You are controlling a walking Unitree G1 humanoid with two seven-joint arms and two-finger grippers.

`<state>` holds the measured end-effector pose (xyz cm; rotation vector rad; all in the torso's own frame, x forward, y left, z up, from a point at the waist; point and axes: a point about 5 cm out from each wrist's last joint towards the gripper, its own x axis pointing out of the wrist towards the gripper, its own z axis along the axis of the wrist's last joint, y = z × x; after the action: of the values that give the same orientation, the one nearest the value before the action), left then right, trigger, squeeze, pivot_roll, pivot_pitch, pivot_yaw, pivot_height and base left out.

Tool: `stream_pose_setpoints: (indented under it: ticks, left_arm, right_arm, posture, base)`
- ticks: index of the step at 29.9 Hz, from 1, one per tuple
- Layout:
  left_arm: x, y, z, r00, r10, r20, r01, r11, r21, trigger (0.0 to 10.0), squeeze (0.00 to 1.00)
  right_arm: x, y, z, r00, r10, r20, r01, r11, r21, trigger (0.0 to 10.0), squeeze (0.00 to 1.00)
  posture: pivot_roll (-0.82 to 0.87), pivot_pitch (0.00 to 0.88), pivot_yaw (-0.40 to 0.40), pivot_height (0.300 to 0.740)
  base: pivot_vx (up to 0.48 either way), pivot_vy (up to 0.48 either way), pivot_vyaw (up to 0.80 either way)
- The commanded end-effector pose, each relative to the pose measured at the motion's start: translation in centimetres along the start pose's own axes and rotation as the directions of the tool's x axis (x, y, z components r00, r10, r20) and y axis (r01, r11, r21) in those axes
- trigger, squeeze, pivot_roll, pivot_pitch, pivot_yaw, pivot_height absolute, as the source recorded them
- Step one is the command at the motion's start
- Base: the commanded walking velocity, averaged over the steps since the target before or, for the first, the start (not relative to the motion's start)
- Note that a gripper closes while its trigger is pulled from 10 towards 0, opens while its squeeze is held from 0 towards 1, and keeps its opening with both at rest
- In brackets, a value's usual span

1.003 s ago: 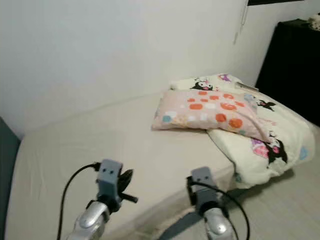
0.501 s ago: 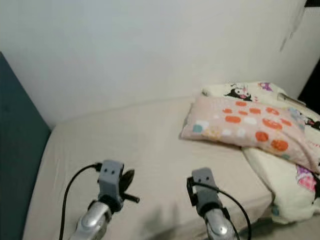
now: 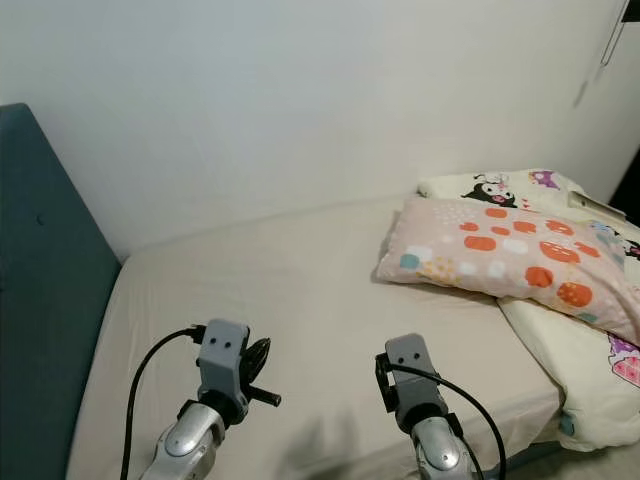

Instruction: Clean up the room

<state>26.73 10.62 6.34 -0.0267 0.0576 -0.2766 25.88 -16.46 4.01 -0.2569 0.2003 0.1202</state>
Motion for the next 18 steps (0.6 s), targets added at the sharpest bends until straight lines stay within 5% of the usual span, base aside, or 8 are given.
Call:
stream_pose_setpoints:
  ticks: [1, 18]
  left_arm:
    - [-0.25, 0.19, -0.38, 1.000, 0.005, -0.013, -0.004, 1.000, 0.022, 10.0, 0.00]
    - [-0.14, 0.28, -0.40, 1.000, -0.001, -0.014, 0.002, 0.999, 0.038, 10.0, 0.00]
  right_arm:
    - [0.01, 0.29, 0.01, 1.000, 0.013, 0.002, -0.013, 1.000, -0.015, 10.0, 0.00]
    - [0.15, 0.32, 0.24, 1.000, 0.014, 0.012, -0.014, 1.000, -0.017, 10.0, 0.00]
  posture:
    - [-0.02, 0.055, 0.023, 0.740]
    - [-0.02, 0.041, 0.028, 0.740]
  base:
    - [0.000, 0.000, 0.80]
    - [0.000, 0.000, 0.80]
